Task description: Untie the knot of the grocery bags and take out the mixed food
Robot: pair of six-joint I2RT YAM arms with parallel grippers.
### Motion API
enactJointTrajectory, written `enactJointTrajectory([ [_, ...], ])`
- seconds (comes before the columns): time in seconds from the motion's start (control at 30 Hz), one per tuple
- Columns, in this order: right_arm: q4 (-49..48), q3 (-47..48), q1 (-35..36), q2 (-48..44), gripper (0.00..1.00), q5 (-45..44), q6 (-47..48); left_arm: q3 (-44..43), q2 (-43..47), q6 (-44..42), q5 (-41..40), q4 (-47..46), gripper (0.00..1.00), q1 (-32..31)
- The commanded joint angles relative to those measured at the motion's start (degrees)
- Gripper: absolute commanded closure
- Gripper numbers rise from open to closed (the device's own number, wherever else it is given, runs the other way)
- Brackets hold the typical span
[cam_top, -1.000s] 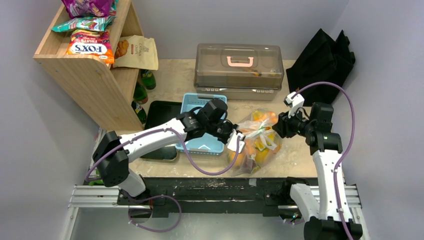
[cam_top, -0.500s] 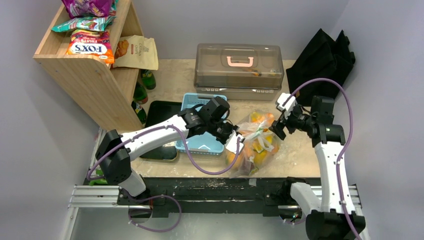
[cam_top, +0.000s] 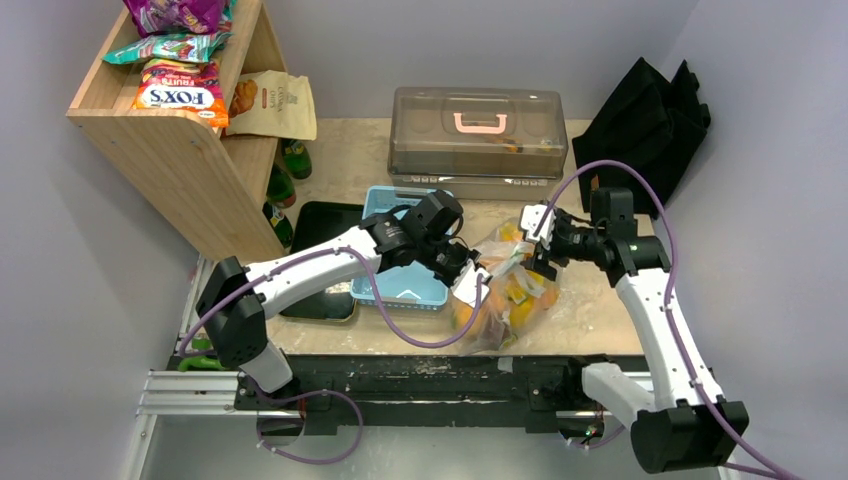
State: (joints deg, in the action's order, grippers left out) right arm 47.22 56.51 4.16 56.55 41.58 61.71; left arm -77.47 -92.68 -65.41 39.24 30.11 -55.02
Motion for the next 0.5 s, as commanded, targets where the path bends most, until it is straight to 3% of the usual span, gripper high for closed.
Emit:
enactJointTrajectory([
  [0.0,-1.6,1.4,1.4,3.6,0.3,-1.4,3.2,-2.6,-0.2,-2.8,3.1,0.7,0.96,0.1],
  [0.17,2.8,2.3,1.4,6.6,0.62,-4.9,8.8,-2.5,0.1,-2.4,1.7,0.1,0.97,0.9],
  [0.27,4.1,1.4,1.5,5.6,0.97,-6.5,8.5,-2.9,-0.1,-1.6,1.1,-1.5,0.97,2.6],
  [0.47,-3.3,2.0,0.1,0.5,1.0,-11.7,-9.1,-3.4,-0.5,3.8,-4.0,-9.1,0.97,5.4],
])
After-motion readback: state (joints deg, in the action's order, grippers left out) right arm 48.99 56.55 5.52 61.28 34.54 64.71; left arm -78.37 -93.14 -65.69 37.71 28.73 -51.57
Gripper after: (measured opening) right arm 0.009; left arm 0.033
